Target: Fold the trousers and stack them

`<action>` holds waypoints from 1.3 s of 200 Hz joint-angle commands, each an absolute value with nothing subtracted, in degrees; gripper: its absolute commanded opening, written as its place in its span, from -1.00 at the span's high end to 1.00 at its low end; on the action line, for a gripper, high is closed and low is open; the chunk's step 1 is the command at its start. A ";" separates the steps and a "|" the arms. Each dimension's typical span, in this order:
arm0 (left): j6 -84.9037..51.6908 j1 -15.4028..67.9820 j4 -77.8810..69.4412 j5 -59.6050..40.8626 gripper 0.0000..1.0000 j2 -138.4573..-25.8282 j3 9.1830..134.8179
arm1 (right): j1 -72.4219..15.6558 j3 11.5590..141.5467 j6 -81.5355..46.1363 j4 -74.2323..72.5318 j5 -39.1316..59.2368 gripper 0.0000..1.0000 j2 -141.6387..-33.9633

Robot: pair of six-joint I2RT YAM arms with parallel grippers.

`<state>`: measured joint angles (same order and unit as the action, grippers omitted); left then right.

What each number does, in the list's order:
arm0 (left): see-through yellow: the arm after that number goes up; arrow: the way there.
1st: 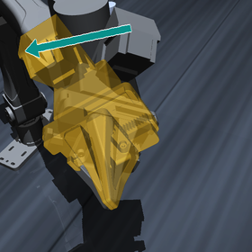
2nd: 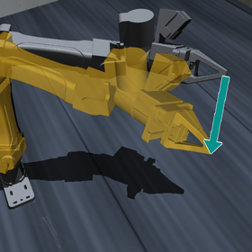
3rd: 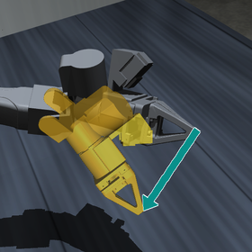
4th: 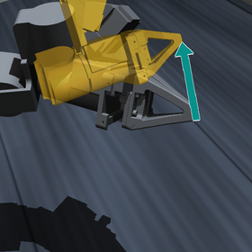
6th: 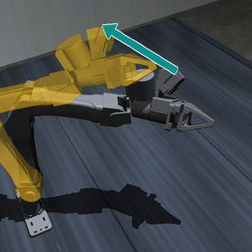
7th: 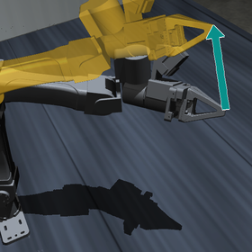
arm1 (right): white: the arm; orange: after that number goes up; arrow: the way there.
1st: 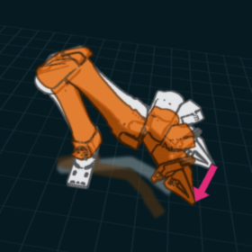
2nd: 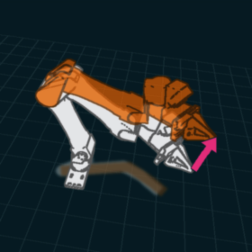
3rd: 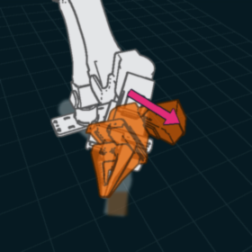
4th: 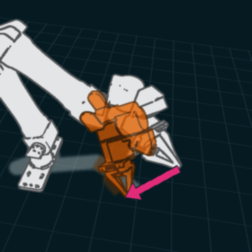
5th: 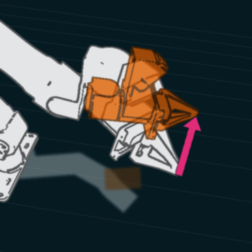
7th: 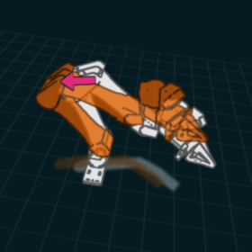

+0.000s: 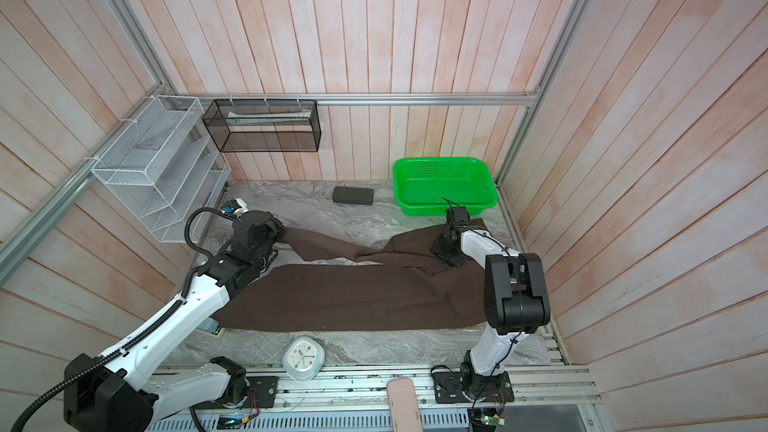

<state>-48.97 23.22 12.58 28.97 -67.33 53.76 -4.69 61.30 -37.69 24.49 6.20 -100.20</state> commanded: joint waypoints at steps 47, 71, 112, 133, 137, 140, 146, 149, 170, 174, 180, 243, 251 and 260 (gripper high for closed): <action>-47.74 16.57 12.47 29.57 0.97 -68.37 54.77 | 0.09 58.11 -38.75 21.16 3.34 1.00 -97.03; -46.06 15.21 13.03 25.96 0.87 -69.01 54.83 | 3.29 55.51 -38.77 21.22 1.92 1.00 -94.83; -44.91 15.20 16.92 19.79 0.59 -69.85 53.89 | 7.56 53.06 -37.04 22.06 0.13 1.00 -92.46; -45.09 15.16 19.68 18.57 0.41 -67.51 51.54 | 8.67 53.23 -36.06 22.96 -0.26 1.00 -91.15; -45.09 15.20 20.43 18.47 0.35 -66.85 51.15 | 8.70 53.42 -35.89 23.22 -0.42 1.00 -90.81; -45.09 15.19 20.99 18.46 0.29 -66.29 50.81 | 8.65 53.62 -35.80 23.40 -0.43 1.00 -90.56; -45.03 15.20 22.23 18.37 0.17 -65.07 50.27 | 8.68 54.07 -35.71 23.72 -0.38 1.00 -89.99; -45.00 15.18 22.83 18.37 0.12 -64.32 50.01 | 8.68 54.32 -35.69 23.93 -0.43 1.00 -89.74; -44.48 15.20 28.39 18.87 -0.13 -59.53 49.39 | 8.70 56.43 -35.64 25.51 0.00 0.96 -88.41; -44.47 15.21 29.52 19.10 -0.19 -58.75 49.48 | 8.62 56.84 -35.68 25.81 0.00 0.93 -88.15; -44.43 15.09 31.21 19.27 -0.26 -57.66 49.71 | 8.51 57.39 -35.77 26.12 0.08 0.91 -87.78; -42.27 7.06 35.75 17.80 -0.43 -56.53 48.98 | 5.16 62.69 -36.39 27.25 0.52 0.72 -87.26; -41.81 4.73 34.19 15.45 -0.43 -57.83 48.34 | 4.71 63.37 -36.31 27.18 0.75 0.72 -88.05; -41.24 2.75 32.44 13.32 -0.43 -59.50 47.86 | 4.31 64.17 -36.21 27.16 1.09 0.70 -89.07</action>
